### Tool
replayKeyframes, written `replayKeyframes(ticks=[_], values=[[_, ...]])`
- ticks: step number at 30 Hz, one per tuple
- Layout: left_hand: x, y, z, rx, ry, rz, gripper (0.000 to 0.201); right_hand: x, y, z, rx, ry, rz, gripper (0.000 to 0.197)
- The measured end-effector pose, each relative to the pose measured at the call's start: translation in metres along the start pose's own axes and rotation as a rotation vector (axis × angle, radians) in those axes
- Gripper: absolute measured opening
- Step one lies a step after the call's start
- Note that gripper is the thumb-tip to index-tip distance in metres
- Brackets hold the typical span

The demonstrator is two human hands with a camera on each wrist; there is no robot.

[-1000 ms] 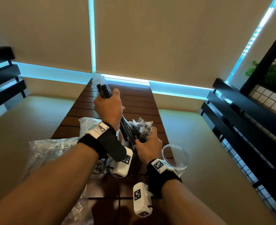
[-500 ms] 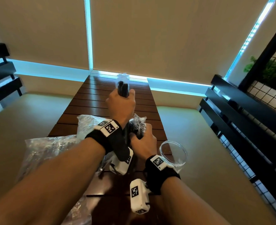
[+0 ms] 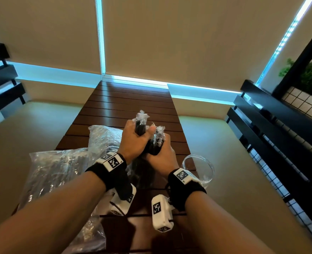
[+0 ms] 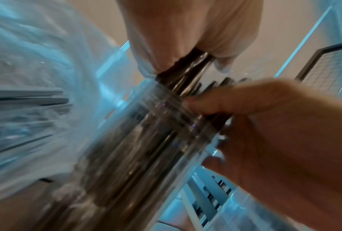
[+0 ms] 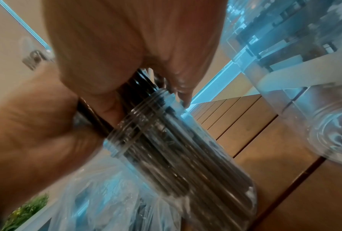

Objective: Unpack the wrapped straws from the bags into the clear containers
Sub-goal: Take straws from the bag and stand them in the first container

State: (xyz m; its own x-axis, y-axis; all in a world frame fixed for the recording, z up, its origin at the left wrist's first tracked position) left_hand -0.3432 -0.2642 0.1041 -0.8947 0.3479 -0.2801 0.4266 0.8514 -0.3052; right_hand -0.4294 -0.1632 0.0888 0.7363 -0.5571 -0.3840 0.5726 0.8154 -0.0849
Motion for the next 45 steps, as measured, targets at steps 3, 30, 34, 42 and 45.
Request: replayKeyframes(ticks=[3, 30, 34, 42, 45], values=[[-0.003, 0.007, 0.007, -0.012, -0.063, 0.106, 0.021, 0.001, 0.0, 0.0, -0.006, 0.012, -0.012, 0.068], [-0.058, 0.003, -0.021, 0.101, -0.385, 0.45, 0.068, 0.002, 0.015, 0.03, -0.247, 0.06, -0.213, 0.093], [-0.102, -0.004, -0.005, -0.008, -0.716, 0.485, 0.083, 0.006, 0.024, 0.06, -0.521, 0.258, -0.426, 0.047], [-0.12, 0.016, 0.048, -0.135, -1.162, 0.567, 0.041, 0.083, 0.044, 0.068, -0.492, 0.547, 0.442, 0.011], [-0.129, 0.02, 0.042, -0.111, -1.117, 0.54, 0.031, 0.105, 0.042, 0.037, -0.257, 0.719, 0.566, 0.026]])
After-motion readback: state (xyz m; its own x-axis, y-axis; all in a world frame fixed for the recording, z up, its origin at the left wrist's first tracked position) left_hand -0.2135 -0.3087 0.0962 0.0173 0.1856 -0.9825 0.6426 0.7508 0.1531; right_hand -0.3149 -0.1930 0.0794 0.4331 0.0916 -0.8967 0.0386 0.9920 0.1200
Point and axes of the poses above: each hand's wrist, its own y-axis away from the middle knuckle, its own x-axis out of the palm, z = x × y, the point moved 3 cm from there along -y, towards the middle knuckle, and after that the axes turned 5 degrees about -y, right-handed, at the moved point
